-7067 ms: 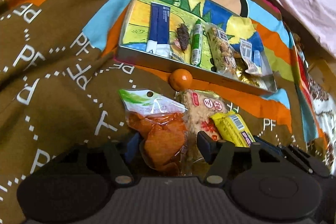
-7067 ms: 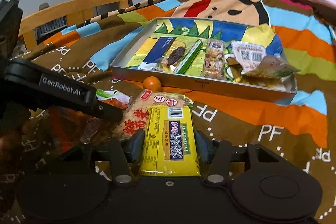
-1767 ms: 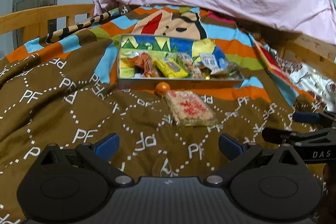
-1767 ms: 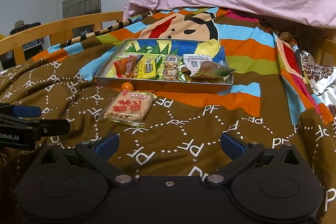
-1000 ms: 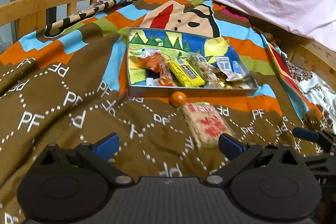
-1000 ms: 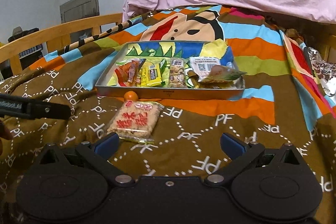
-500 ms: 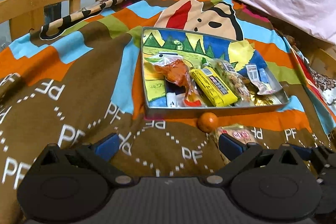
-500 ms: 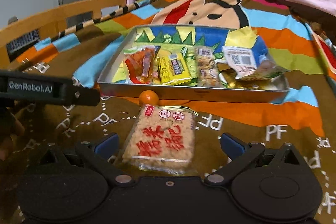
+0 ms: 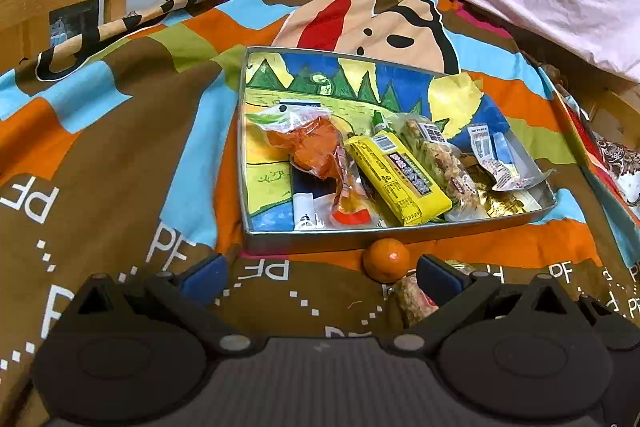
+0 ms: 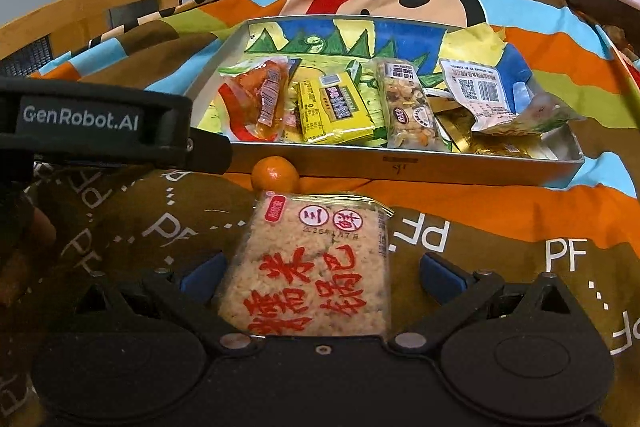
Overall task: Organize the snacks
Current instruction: 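Lower the right tool onto the rice-cracker packet and grasp it, then grasp the mandarin orange with the left tool while the right tool holds the rice-cracker packet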
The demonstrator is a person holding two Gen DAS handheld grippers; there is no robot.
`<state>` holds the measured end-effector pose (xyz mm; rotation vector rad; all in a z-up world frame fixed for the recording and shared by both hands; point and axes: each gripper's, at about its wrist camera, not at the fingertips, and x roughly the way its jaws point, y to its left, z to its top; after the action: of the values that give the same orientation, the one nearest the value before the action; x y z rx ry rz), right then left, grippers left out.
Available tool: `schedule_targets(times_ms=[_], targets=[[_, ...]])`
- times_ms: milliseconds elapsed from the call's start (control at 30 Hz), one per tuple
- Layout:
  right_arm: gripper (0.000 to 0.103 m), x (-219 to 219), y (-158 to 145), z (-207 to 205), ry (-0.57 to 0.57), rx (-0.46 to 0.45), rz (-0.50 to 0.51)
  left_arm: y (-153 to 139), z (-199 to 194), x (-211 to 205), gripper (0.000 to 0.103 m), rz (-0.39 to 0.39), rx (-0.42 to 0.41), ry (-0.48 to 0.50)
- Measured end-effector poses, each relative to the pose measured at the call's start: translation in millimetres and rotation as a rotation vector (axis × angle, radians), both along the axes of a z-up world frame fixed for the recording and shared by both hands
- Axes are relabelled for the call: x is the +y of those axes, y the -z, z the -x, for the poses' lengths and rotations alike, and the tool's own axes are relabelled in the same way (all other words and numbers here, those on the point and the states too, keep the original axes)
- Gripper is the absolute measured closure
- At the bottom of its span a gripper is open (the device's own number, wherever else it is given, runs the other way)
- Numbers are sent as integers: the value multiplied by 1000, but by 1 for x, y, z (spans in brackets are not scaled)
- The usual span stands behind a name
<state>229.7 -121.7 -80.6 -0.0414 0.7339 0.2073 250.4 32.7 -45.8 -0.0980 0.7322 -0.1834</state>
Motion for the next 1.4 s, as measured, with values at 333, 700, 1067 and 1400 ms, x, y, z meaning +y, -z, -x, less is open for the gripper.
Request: schedule_targets(times_ms=[333, 700, 1067, 1400], targets=[[28, -15, -4, 3, -96, -9, 25, 5, 1, -9, 1, -18, 13, 14], [28, -76, -13, 18, -116, 4, 67, 14, -6, -36, 0, -10, 18, 91], [28, -90, -8, 23, -126, -45, 12, 24, -19, -59, 8, -24, 19, 98], [27, -88, -2, 7, -150, -53, -29, 33, -28, -66, 38, -51, 25, 56]])
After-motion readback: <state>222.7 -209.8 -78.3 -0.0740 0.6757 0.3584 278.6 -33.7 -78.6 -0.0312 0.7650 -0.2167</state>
